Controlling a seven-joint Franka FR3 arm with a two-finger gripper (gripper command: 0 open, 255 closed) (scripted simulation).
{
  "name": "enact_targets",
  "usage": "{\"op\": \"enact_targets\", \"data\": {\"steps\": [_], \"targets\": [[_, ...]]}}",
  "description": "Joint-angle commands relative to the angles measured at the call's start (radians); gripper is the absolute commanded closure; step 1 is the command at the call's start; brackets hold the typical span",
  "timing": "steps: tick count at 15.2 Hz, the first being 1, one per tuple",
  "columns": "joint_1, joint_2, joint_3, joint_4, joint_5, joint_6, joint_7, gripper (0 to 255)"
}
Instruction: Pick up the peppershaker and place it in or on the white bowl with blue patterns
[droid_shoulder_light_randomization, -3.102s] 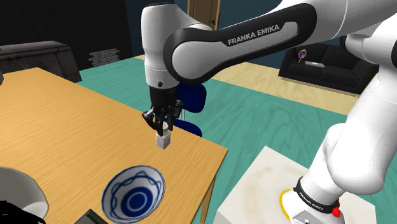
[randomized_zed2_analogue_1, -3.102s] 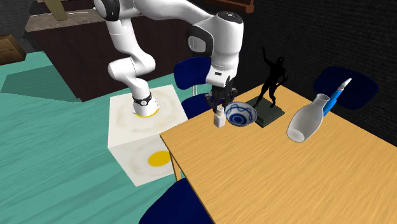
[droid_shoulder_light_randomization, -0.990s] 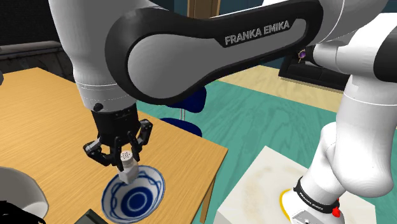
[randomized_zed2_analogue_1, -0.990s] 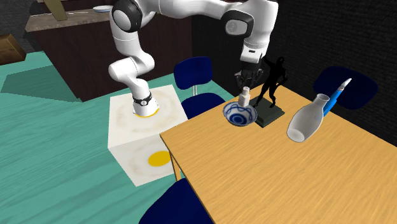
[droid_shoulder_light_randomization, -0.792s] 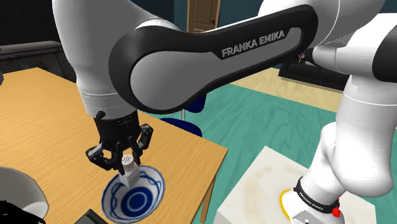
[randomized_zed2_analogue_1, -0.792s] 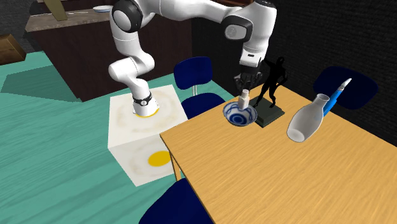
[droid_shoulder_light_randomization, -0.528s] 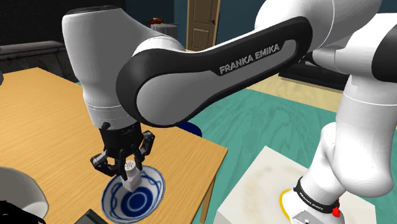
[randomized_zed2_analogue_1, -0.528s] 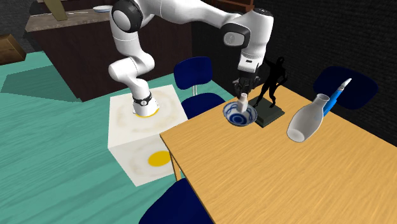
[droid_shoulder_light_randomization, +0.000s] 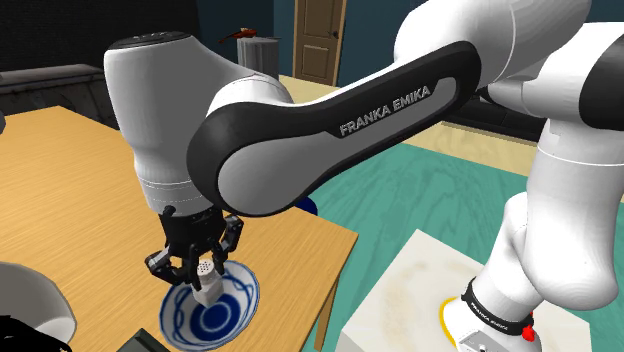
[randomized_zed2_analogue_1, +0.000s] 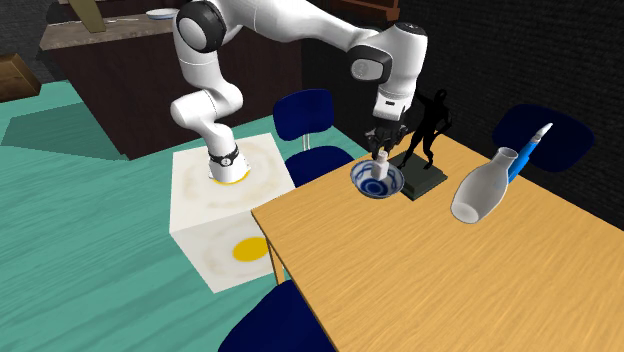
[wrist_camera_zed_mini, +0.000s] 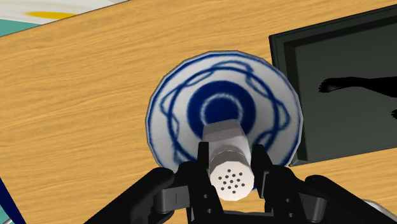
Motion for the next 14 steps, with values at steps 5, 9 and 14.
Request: {"op": "enact_targets", "data": {"steps": [5, 9, 14], "targets": [[0.000, 0.000, 0.000, 0.000, 0.000, 0.000, 0.000, 0], [0.000, -0.008, 0.002, 0.024, 0.005, -0.031, -0.004, 0], [0.001, -0.022, 0.006, 0.101, 0.016, -0.119, -0.011, 0]]}}
